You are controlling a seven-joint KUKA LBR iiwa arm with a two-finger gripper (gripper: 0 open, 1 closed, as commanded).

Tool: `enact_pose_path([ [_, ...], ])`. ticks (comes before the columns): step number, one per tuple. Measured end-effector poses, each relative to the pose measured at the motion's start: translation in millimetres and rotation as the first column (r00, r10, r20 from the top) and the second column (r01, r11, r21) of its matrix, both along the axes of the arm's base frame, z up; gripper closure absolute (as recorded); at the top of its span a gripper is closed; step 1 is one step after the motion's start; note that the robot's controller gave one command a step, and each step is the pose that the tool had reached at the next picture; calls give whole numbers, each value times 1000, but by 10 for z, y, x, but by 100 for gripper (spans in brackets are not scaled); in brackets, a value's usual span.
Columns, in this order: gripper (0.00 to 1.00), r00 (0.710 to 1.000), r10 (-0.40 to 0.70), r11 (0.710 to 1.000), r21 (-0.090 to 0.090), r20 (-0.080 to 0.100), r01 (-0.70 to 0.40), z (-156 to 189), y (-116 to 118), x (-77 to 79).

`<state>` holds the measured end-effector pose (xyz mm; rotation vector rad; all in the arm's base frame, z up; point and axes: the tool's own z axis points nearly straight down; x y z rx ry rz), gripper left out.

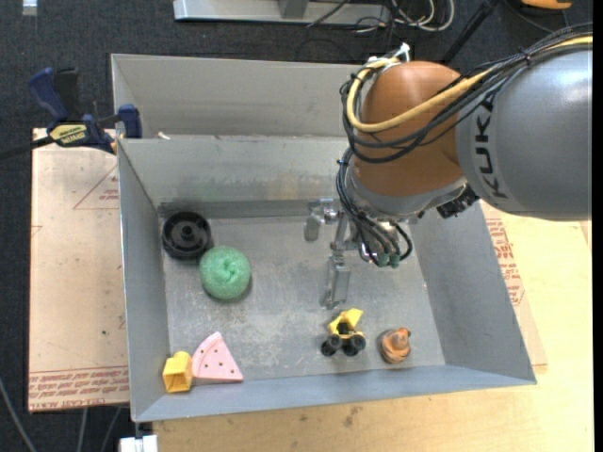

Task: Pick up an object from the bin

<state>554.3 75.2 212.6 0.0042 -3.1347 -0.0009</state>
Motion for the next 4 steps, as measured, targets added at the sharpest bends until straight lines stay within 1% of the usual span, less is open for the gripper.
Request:
enact_pose_path([
  [1, 0, 1000, -2, 1000, 1, 8, 2, 46, -4, 16],
  [2, 0, 1000, 27, 1000, 1, 14, -27, -473, -508, -155],
  [3, 0, 998, 65, 998, 0, 0, -65, -692, -866, -273],
  [4, 0, 991, 133, 991, -1, 14, -133, -1006, -921, -342],
])
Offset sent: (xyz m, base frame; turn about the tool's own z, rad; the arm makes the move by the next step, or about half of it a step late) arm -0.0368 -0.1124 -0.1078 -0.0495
